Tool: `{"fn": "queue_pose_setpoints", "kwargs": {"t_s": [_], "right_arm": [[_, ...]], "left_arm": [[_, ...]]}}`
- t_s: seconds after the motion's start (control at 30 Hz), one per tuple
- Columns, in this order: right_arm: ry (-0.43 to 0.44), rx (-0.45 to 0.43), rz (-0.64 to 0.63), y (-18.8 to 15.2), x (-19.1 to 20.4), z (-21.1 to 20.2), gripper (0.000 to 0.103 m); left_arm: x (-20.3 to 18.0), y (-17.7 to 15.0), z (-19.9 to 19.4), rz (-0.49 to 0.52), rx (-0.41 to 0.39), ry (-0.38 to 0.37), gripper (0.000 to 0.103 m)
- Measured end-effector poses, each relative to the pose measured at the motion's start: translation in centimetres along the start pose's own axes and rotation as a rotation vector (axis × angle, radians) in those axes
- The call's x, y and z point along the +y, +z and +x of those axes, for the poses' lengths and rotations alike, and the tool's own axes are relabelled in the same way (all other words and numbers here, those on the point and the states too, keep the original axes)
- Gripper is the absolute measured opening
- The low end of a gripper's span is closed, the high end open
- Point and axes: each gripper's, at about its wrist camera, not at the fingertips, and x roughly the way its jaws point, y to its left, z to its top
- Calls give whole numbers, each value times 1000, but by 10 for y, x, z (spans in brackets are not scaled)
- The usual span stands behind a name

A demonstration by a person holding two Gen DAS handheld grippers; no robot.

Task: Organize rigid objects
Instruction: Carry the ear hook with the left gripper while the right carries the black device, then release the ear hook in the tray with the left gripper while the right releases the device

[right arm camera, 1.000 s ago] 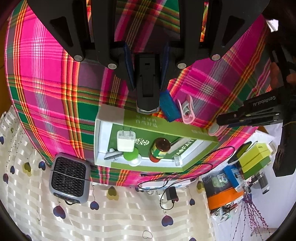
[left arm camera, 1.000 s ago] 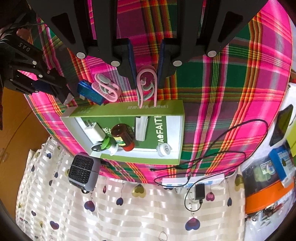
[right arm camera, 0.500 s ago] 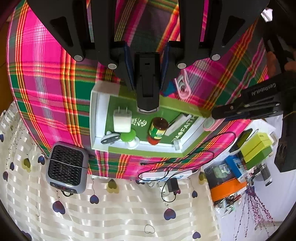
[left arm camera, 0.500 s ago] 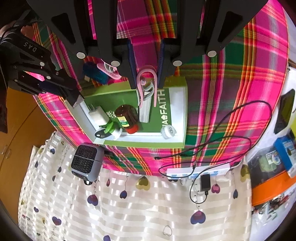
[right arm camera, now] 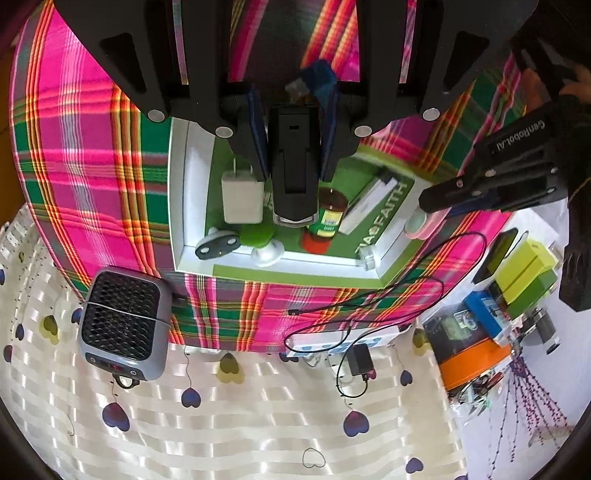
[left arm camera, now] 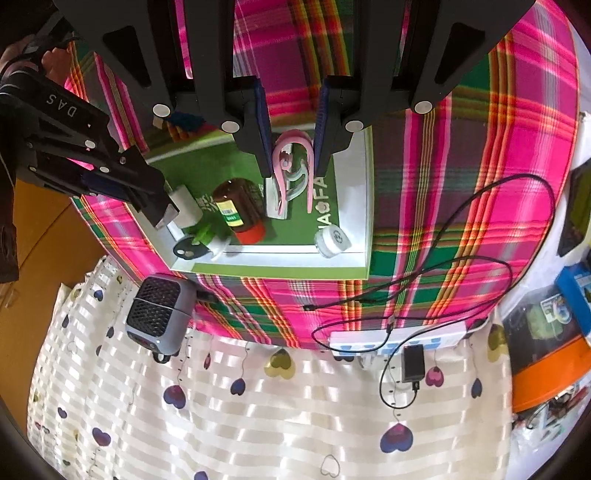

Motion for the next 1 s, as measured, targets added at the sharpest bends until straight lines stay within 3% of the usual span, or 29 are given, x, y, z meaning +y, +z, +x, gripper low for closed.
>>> {"fn": "queue_pose_setpoints", "kwargs": {"t_s": [1.0], "right_arm": [[-5, 102, 20, 31, -9, 66, 28]], "left_arm": [[11, 20, 54, 11, 71, -3, 20]]}}
